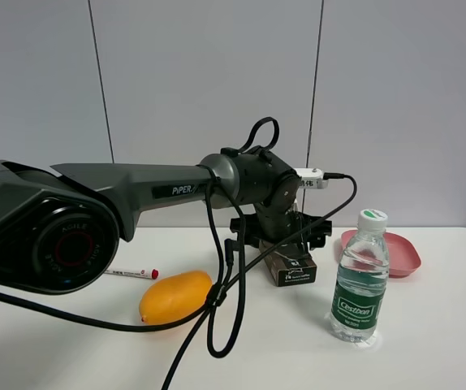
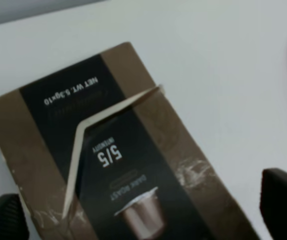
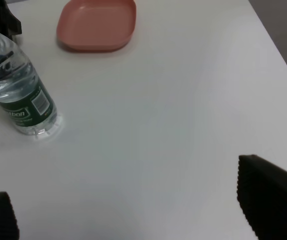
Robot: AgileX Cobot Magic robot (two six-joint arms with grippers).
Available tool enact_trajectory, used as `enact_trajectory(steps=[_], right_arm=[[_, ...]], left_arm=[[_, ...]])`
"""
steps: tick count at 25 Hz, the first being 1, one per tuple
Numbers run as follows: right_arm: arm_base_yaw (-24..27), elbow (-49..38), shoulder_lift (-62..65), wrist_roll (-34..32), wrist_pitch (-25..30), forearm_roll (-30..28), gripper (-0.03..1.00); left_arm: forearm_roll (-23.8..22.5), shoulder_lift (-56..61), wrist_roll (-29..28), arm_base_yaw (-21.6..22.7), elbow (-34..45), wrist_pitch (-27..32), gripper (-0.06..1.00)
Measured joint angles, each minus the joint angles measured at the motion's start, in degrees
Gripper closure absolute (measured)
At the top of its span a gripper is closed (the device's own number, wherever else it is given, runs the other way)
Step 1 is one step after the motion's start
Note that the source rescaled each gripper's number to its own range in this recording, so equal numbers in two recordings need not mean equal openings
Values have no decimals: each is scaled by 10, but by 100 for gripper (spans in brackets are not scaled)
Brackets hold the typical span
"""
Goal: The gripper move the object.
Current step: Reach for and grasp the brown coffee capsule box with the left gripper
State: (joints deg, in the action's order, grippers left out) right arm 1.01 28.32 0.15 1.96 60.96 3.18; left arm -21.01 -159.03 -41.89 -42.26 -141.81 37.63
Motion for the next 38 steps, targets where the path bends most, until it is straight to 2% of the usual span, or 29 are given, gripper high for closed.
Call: enact_trajectory(steps=[7,14,33,35,38], right_arm=[[0,0,0,0,0,0,-3],[0,0,0,0,0,0,-3],[0,0,0,0,0,0,-3],[0,0,0,0,0,0,-3],[0,0,0,0,0,0,-3]], left_arm=[[-33,-3,26,0,0,0,-3],[-36,-3,68,0,0,0,-3],[-36,-14,76,0,-1,18,-3],[-36,-14,76,0,-1,19,1],[-36,-15,76,0,-1,19,16]])
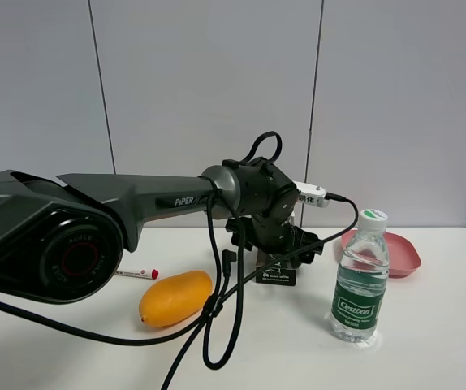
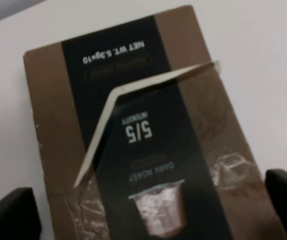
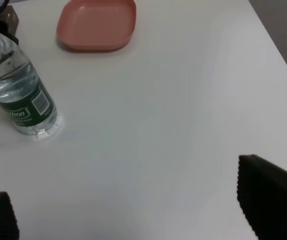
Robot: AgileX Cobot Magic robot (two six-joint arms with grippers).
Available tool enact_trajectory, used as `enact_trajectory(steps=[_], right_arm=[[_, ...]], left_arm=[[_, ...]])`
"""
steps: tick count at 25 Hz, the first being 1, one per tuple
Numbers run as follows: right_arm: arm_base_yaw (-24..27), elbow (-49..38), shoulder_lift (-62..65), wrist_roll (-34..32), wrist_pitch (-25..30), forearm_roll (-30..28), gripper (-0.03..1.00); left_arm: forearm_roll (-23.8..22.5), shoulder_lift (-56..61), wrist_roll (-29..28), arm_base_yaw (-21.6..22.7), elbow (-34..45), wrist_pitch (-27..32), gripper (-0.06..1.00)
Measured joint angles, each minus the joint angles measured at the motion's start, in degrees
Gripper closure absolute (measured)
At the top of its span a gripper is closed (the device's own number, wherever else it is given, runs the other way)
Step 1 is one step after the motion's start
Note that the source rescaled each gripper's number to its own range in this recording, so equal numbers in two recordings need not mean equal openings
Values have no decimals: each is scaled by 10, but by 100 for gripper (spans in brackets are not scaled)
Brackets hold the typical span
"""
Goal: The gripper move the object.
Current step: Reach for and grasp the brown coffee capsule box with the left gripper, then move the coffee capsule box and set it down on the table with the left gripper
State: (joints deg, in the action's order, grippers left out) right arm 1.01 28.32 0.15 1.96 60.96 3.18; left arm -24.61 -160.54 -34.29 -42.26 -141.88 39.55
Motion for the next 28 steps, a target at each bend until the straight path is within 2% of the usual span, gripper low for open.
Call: enact_trajectory(steps=[2,3,6,7,15,18,23,28], right_arm=[[0,0,0,0,0,0,-3],[0,0,0,0,0,0,-3],[0,0,0,0,0,0,-3],[0,0,0,0,0,0,-3],[0,0,0,0,0,0,-3],[0,0,0,0,0,0,-3],[0,0,0,0,0,0,-3],[0,0,0,0,0,0,-3]], left_arm=[[0,0,0,0,0,0,33],[0,0,0,0,0,0,45],[11,0,0,0,0,1,90],[15,0,0,0,0,1,94],[49,11,1,0,-1,8,94],[55,38,20,3,0,12,94],[56,108,131,12,0,17,94],[55,181,227,25,0,53,94]])
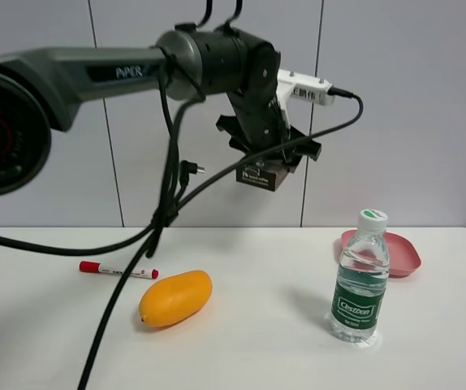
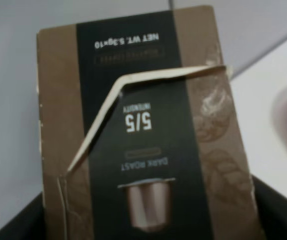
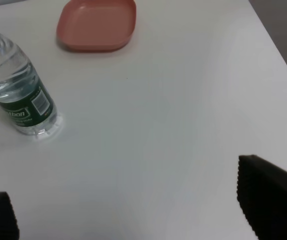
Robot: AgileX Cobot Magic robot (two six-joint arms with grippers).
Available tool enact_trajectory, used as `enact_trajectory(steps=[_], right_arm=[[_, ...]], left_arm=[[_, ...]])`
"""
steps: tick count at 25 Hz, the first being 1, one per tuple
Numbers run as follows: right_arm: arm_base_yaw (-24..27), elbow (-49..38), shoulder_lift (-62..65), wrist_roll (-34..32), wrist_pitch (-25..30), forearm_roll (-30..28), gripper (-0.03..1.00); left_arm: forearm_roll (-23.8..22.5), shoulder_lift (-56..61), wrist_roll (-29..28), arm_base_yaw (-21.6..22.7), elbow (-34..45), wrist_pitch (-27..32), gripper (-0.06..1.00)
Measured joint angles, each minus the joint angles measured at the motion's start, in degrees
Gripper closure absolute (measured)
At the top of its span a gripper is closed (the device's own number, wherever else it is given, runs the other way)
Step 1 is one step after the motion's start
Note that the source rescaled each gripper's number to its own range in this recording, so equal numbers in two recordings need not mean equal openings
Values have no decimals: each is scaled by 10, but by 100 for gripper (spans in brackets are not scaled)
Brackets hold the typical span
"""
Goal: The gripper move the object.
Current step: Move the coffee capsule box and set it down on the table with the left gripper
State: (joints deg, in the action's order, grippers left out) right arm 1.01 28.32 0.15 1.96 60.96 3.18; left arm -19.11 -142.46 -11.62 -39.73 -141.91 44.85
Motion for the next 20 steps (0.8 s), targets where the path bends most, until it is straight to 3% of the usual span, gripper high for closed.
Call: enact_trajectory(steps=[9,15,20], right_arm=[[0,0,0,0,0,0,-3],[0,0,0,0,0,0,-3],[0,0,0,0,0,0,-3]], left_arm=[[-5,96,227,14,0,201,94],[52,190,261,21,26,243,94],[63,285,290,21,119,243,94]])
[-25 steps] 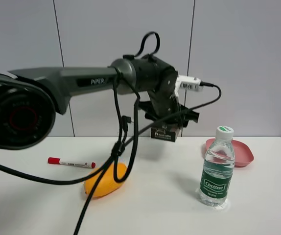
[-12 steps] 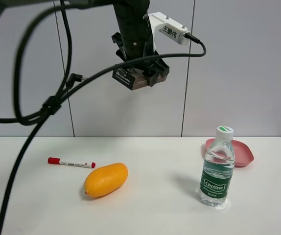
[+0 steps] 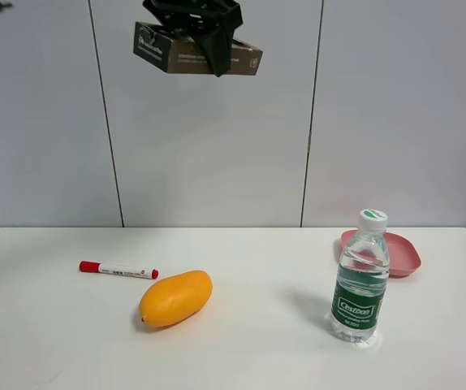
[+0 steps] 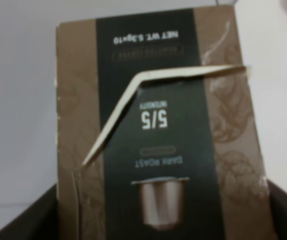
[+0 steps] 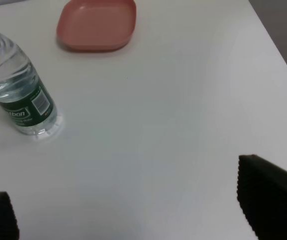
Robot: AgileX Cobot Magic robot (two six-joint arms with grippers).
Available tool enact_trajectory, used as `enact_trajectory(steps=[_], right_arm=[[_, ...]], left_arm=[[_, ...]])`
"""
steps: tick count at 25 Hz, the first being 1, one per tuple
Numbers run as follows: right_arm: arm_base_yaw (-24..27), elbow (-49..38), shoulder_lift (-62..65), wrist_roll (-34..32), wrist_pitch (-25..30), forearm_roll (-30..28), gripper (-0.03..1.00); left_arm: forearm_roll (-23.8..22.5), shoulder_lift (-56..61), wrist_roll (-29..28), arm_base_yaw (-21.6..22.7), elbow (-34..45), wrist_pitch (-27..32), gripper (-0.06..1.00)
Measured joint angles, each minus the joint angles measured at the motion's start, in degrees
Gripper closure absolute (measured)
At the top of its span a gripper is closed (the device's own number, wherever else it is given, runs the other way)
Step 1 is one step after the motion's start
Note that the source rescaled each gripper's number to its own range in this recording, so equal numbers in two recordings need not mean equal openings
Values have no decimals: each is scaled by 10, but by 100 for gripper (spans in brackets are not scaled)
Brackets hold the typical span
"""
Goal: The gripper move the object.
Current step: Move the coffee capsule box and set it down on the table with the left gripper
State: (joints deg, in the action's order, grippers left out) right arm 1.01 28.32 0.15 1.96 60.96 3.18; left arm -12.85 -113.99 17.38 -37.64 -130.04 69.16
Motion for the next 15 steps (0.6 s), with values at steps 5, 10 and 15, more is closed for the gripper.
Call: enact_trajectory(steps=[5,10,15], right_arm=[[0,0,0,0,0,0,-3],[0,0,0,0,0,0,-3],[0,0,0,0,0,0,-3]], left_arm=[[-1,88,44,0,130,3,94],[-1,158,77,0,252,2,94],[29,216,114,0,389,2,94]])
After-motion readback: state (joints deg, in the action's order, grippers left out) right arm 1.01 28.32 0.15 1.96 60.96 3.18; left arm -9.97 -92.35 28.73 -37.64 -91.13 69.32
